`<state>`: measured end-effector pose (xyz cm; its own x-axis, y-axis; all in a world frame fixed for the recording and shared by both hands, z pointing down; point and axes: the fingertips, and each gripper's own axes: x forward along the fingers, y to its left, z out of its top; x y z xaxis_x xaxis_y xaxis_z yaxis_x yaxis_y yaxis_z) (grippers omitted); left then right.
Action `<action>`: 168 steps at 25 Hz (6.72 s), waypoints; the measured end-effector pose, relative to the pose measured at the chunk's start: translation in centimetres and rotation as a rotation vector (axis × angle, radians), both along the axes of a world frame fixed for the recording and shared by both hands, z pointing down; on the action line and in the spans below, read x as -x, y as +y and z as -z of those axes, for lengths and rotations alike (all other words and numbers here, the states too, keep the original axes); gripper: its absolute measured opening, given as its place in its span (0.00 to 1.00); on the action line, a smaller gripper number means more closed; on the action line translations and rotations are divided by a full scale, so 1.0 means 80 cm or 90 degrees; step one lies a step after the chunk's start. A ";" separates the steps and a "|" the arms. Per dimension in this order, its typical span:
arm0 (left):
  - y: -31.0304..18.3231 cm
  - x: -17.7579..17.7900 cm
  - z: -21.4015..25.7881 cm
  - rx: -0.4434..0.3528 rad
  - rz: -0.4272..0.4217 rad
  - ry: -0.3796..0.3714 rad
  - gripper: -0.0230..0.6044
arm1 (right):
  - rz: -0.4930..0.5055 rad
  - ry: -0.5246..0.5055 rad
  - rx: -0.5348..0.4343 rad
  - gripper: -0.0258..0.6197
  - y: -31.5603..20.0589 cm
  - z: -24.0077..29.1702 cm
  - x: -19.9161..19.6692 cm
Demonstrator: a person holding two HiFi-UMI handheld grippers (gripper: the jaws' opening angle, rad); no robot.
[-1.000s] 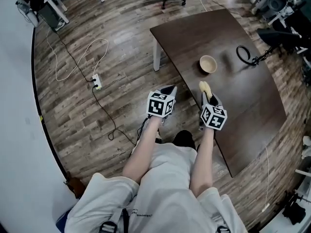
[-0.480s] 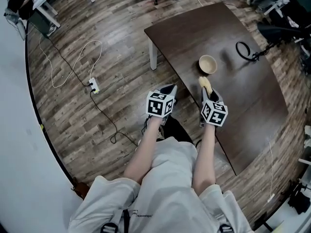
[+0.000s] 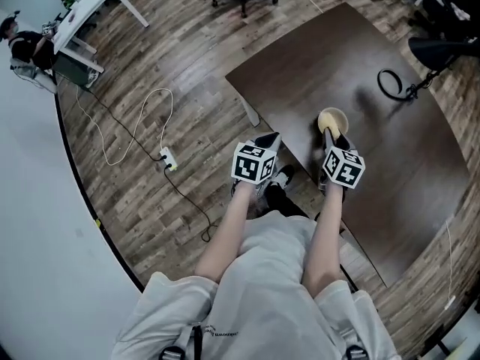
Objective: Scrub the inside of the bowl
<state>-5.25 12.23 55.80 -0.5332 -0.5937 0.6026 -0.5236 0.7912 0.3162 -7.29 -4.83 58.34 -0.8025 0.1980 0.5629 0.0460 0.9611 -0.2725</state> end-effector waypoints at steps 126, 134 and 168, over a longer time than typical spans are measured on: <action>-0.182 0.311 -0.011 -0.015 -0.565 -0.021 0.06 | -0.278 0.075 -0.097 0.23 0.040 0.027 0.180; -0.187 0.287 -0.008 -0.032 -0.585 -0.013 0.06 | -0.283 0.045 -0.050 0.22 0.050 0.031 0.183; -0.178 0.226 -0.002 -0.028 -0.700 -0.012 0.06 | -0.416 -0.002 -0.135 0.22 0.015 0.052 0.143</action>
<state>-23.32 -2.00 55.97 0.2908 -0.7712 0.5663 -0.9405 -0.1218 0.3172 -18.71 -3.66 54.22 -0.7211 -0.4416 0.5338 -0.5615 0.8239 -0.0769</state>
